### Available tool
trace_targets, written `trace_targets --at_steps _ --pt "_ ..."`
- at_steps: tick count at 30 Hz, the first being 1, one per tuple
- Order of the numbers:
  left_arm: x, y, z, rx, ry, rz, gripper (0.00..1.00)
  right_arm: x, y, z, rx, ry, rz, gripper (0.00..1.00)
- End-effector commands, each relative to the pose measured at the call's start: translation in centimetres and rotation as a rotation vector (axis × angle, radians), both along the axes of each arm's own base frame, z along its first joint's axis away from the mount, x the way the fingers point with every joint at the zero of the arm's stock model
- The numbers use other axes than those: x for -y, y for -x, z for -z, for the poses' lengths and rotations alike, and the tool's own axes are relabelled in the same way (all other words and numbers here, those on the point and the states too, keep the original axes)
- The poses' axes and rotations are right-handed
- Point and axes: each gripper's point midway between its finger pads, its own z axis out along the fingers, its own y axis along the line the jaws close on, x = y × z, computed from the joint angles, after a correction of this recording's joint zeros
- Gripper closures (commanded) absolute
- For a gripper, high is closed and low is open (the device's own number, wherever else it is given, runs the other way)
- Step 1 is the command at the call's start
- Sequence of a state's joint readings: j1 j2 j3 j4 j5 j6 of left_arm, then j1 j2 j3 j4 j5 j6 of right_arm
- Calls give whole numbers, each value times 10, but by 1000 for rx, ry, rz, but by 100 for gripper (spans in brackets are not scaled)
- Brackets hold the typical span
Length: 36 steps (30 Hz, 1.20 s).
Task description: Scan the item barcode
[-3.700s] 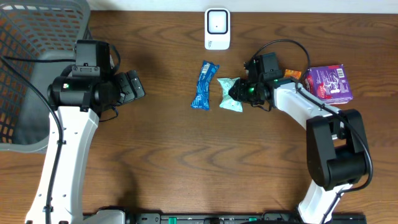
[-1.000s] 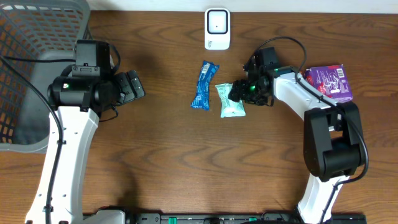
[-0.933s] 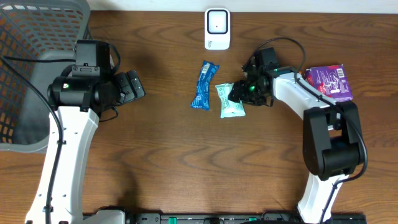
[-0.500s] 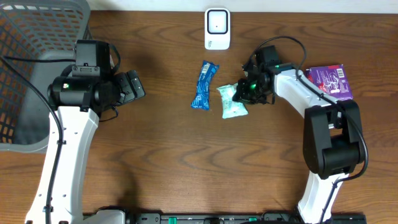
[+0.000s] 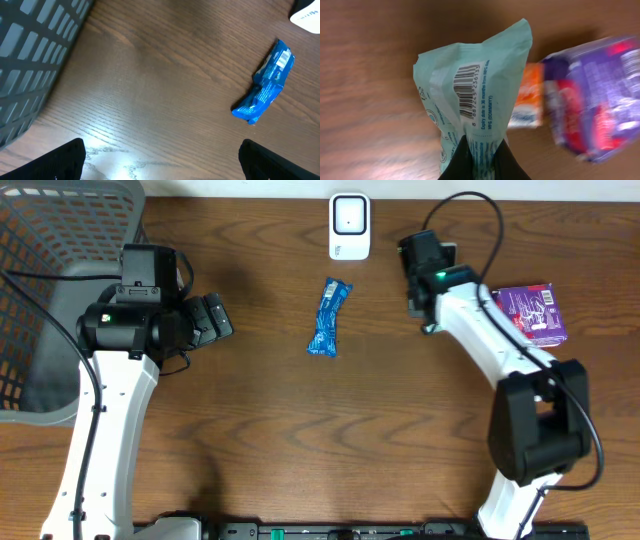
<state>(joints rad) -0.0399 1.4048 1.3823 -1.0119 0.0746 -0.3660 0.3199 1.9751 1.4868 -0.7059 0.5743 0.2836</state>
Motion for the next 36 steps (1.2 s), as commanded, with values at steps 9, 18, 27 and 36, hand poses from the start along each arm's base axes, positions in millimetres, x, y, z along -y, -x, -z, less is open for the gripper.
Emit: trace_targets --at_steps 9,18,27,36 --pt "-3 -1 -1 1 -10 -9 2 -31 -5 24 -17 407 -144 83" --pt "-3 -1 -1 1 -10 -9 2 -102 6 27 31 348 -289 32" --pt "-3 -1 -1 1 -10 -9 2 -98 -4 14 -30 254 -292 24" --pt "-3 -1 -1 1 -10 -9 2 -47 -5 44 -154 146 -229 34"
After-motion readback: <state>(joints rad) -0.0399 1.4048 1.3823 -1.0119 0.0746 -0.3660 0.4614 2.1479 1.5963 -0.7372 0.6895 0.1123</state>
